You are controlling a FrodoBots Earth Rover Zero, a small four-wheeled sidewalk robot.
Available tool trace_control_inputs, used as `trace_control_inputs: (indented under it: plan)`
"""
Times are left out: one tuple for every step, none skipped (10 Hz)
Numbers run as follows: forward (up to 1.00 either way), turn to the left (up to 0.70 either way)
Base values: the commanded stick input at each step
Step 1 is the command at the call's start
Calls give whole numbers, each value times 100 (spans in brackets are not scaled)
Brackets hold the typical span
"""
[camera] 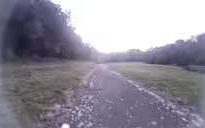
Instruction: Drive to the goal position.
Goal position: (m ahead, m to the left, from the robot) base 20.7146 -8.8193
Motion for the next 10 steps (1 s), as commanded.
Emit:
trace_control_inputs:
  plan:
    - [70,-18]
    - [70,0]
    - [70,0]
    - [70,0]
    - [70,0]
    - [70,0]
    - [70,-1]
    - [70,-8]
    - [70,-21]
    - [70,0]
